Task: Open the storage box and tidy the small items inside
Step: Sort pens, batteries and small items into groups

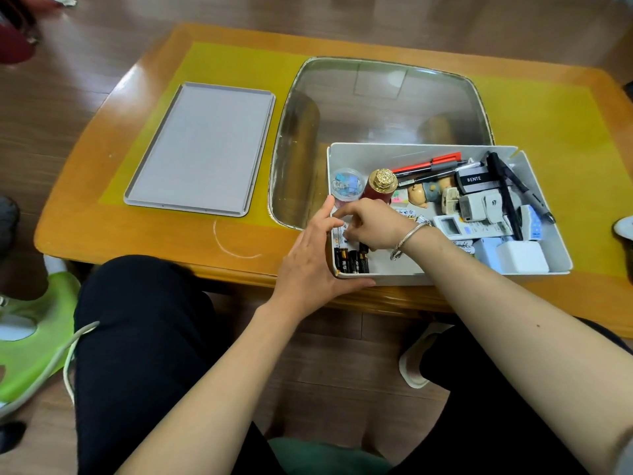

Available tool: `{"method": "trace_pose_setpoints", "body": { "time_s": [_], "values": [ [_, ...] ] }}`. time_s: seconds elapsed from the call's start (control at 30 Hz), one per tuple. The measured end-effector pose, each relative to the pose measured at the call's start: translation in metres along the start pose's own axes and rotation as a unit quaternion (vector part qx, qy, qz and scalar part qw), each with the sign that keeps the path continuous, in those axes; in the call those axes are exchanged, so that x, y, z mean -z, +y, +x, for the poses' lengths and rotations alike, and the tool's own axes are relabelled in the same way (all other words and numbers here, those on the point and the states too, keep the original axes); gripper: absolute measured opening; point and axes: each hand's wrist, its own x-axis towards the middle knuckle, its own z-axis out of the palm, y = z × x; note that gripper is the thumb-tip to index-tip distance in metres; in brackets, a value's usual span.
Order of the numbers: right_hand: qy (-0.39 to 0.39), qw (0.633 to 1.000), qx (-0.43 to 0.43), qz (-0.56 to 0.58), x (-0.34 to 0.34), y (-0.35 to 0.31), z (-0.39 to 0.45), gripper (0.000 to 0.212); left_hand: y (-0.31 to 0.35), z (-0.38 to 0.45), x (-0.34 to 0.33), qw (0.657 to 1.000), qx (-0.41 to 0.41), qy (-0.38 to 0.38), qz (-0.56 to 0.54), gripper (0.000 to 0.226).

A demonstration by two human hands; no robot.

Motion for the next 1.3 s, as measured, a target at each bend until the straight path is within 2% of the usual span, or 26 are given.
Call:
{"method": "trace_pose_setpoints", "body": {
  "time_s": [0.4,0.63,0.8,1.0,1.1,1.3],
  "values": [
    [-0.004,0.999,0.001,0.044,-0.001,0.003,-0.005,0.039,0.001,-0.001,-0.001,1.0,0.005,-0.001,-0.001,0.088],
    [0.088,0.993,-0.034,0.076,0.014,0.016,-0.02,0.016,0.002,-0.002,0.002,1.0,0.007,-0.009,-0.004,0.089],
    [0.03,0.996,-0.057,0.057,0.019,0.029,-0.036,0.022,0.001,-0.001,0.003,1.0,0.011,-0.01,0.0,0.089],
    [-0.07,0.994,-0.071,0.042,0.014,0.032,-0.042,0.043,0.001,-0.001,0.003,1.0,0.014,-0.009,-0.002,0.09],
    [-0.1,0.993,-0.065,-0.001,0.012,0.029,-0.04,0.05,0.001,-0.001,0.003,1.0,0.012,-0.01,-0.003,0.09],
    [-0.091,0.991,-0.1,-0.001,0.013,0.027,-0.041,0.049,0.0,-0.002,0.002,1.0,0.014,-0.009,0.0,0.091]
  ]
}}
